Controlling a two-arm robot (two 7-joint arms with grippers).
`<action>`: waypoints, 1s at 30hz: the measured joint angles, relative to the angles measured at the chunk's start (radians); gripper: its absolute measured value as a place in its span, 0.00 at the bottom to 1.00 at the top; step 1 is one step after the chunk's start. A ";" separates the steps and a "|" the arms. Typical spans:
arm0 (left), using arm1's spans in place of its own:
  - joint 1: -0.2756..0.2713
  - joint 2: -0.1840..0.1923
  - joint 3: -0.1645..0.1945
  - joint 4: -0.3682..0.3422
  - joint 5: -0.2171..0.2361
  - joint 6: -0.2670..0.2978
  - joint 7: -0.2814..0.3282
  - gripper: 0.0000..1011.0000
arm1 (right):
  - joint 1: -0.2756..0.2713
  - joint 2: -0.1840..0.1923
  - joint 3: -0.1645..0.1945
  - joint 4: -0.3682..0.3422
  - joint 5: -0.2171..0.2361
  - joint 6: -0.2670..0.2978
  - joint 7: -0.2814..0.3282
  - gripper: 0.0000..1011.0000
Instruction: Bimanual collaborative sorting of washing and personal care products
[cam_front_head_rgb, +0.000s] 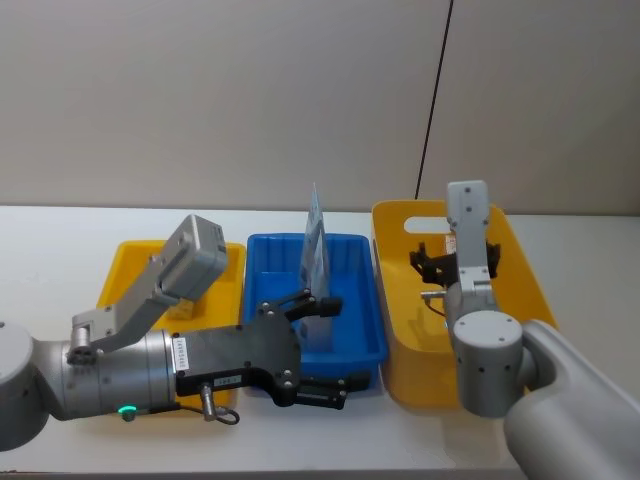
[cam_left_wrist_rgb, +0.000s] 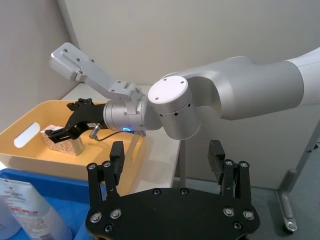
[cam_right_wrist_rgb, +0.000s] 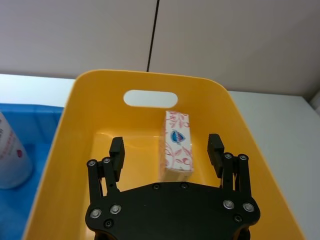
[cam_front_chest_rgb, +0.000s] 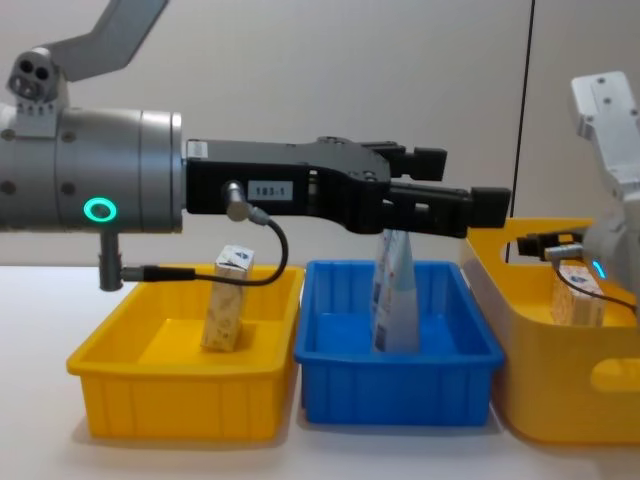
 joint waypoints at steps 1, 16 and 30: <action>0.002 0.002 -0.001 -0.003 0.000 0.000 0.003 0.99 | 0.006 -0.010 0.006 0.005 0.006 0.000 -0.001 0.99; 0.031 0.053 -0.019 -0.071 -0.003 0.008 0.060 0.99 | 0.007 -0.019 0.050 -0.055 0.087 0.040 0.112 0.99; 0.044 0.095 -0.028 -0.117 -0.011 0.027 0.084 0.99 | -0.057 0.051 0.083 -0.226 0.155 0.110 0.257 0.99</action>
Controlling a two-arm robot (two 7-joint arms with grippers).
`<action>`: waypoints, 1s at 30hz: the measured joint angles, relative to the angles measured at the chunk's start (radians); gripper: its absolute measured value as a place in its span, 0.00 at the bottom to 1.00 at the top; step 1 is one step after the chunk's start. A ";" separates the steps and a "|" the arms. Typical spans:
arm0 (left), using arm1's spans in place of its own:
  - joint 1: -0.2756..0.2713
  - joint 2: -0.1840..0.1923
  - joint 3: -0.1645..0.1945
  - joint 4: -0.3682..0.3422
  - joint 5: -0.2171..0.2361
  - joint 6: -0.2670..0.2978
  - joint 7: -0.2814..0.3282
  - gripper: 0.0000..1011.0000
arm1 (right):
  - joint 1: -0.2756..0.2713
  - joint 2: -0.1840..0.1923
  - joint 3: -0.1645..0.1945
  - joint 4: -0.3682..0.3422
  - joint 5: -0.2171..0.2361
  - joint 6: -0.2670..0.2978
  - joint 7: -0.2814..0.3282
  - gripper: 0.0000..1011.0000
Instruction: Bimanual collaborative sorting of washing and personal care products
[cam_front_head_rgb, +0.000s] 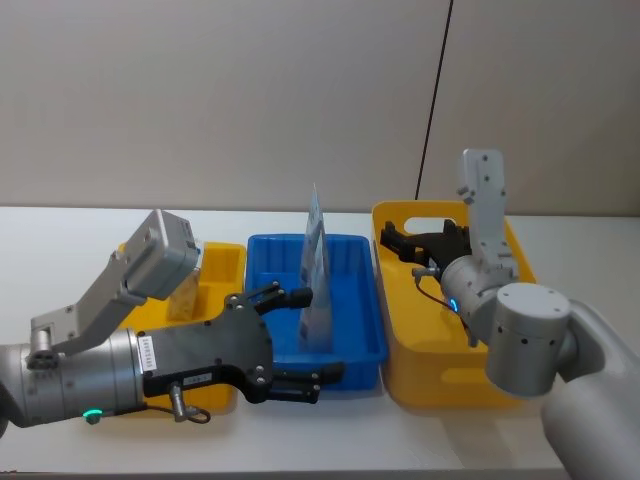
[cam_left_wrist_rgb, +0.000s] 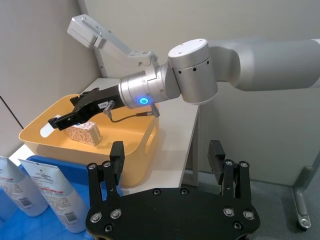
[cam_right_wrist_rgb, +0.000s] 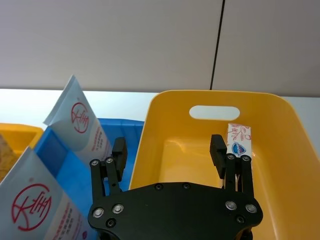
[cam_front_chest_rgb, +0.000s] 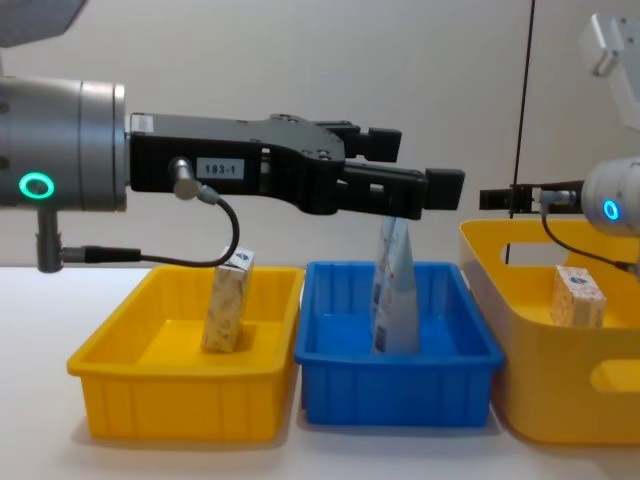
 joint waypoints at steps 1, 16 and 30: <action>0.000 0.001 0.000 -0.001 0.000 0.001 0.001 0.99 | -0.003 0.003 0.001 -0.006 0.002 0.002 0.005 0.99; 0.004 0.014 -0.003 -0.015 -0.003 0.006 0.008 0.99 | -0.041 0.028 0.014 -0.088 0.014 0.029 0.035 0.99; 0.005 0.018 -0.004 -0.019 -0.004 0.008 0.010 0.99 | -0.167 0.089 0.022 -0.297 -0.006 0.074 0.003 0.99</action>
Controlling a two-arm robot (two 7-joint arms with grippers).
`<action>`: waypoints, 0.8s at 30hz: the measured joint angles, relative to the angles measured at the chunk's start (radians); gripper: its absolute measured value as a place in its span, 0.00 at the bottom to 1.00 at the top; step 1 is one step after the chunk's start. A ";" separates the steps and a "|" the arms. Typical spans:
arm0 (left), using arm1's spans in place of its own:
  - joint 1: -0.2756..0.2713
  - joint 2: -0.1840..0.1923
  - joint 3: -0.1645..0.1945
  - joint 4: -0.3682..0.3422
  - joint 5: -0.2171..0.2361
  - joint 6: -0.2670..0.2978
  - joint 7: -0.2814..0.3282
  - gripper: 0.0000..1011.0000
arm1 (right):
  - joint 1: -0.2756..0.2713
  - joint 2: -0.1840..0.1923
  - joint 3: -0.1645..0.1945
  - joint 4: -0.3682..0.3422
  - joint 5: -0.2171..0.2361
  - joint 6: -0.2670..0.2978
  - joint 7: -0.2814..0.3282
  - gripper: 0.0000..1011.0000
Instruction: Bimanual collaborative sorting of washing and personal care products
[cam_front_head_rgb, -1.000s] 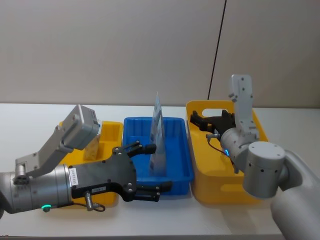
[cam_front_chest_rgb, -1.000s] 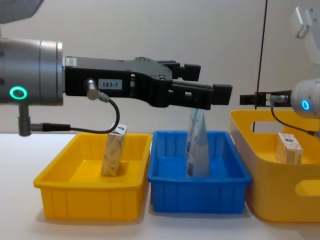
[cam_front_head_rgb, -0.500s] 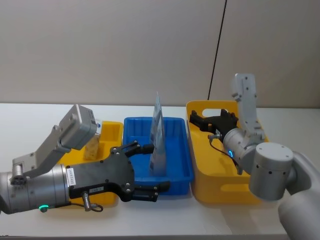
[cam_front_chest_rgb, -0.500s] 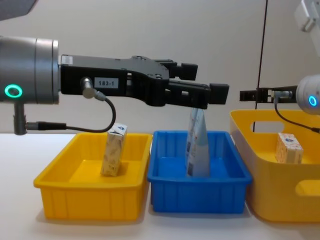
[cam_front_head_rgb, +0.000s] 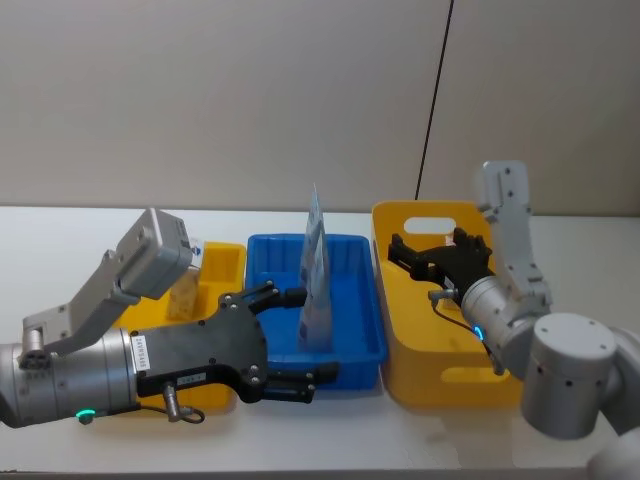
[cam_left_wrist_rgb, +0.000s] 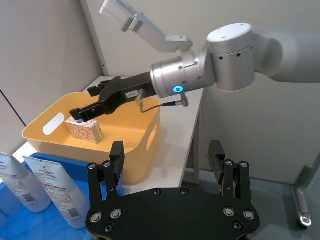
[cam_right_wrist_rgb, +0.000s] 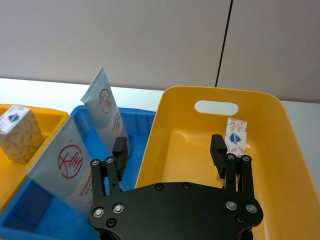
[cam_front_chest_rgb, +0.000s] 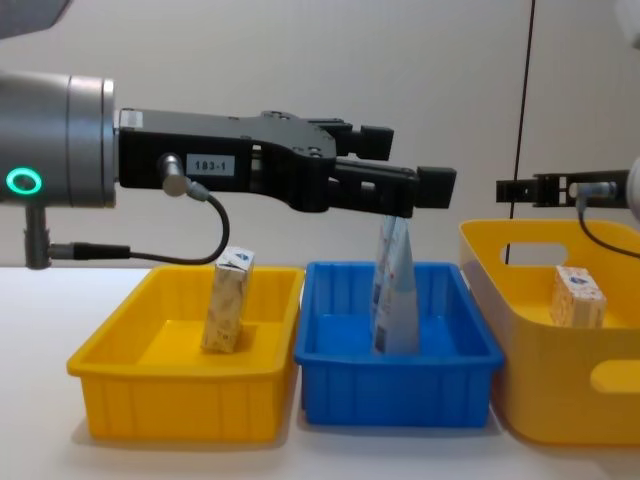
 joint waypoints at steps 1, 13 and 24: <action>0.000 0.000 0.000 0.000 0.000 0.000 0.000 0.99 | -0.013 0.009 0.002 -0.023 0.000 0.005 0.001 0.99; 0.000 0.001 0.000 -0.002 0.000 0.000 0.001 0.99 | -0.103 0.072 0.020 -0.163 0.013 0.034 0.040 0.99; 0.000 0.002 0.000 -0.002 0.000 0.000 0.001 0.99 | -0.150 0.109 0.028 -0.218 0.042 0.043 0.115 0.99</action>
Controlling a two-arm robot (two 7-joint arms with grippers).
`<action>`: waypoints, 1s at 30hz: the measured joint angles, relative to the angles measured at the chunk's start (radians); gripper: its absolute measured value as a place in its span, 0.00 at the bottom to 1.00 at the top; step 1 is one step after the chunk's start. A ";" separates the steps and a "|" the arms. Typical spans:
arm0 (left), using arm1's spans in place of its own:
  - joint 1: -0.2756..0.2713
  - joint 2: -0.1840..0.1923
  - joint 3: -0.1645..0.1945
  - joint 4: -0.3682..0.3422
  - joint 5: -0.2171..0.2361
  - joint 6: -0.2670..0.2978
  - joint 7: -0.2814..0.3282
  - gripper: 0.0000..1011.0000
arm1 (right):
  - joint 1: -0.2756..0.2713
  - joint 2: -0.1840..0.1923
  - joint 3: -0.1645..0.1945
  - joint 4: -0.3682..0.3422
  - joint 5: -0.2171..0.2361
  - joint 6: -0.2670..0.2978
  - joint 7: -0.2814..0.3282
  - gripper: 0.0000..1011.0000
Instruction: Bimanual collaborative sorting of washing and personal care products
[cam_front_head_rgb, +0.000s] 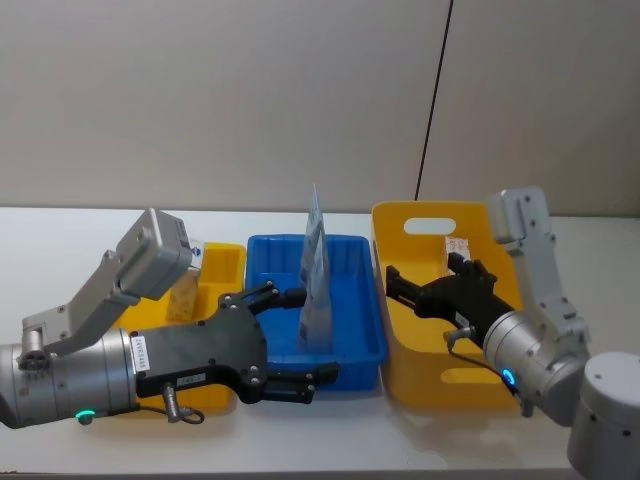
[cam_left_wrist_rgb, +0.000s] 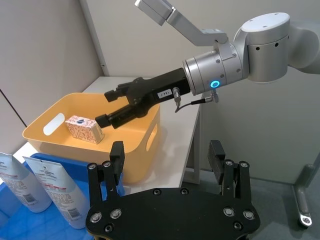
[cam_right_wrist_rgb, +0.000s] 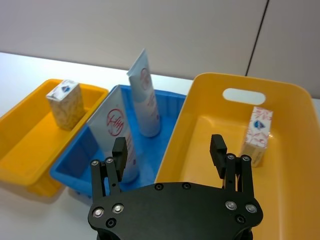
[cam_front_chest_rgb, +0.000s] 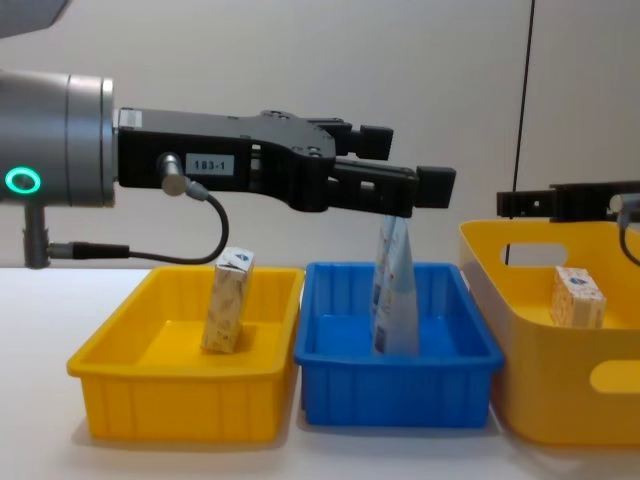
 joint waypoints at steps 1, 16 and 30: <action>0.000 0.000 0.000 0.000 0.000 0.000 0.000 0.99 | -0.002 0.002 -0.001 -0.002 0.002 0.000 0.004 0.99; 0.000 0.000 0.000 0.000 0.000 0.000 0.000 0.99 | -0.009 -0.004 -0.040 0.007 0.009 -0.002 0.091 0.99; 0.000 0.000 0.000 0.000 0.000 0.000 0.000 0.99 | 0.022 -0.057 -0.098 0.077 -0.043 -0.029 0.103 0.99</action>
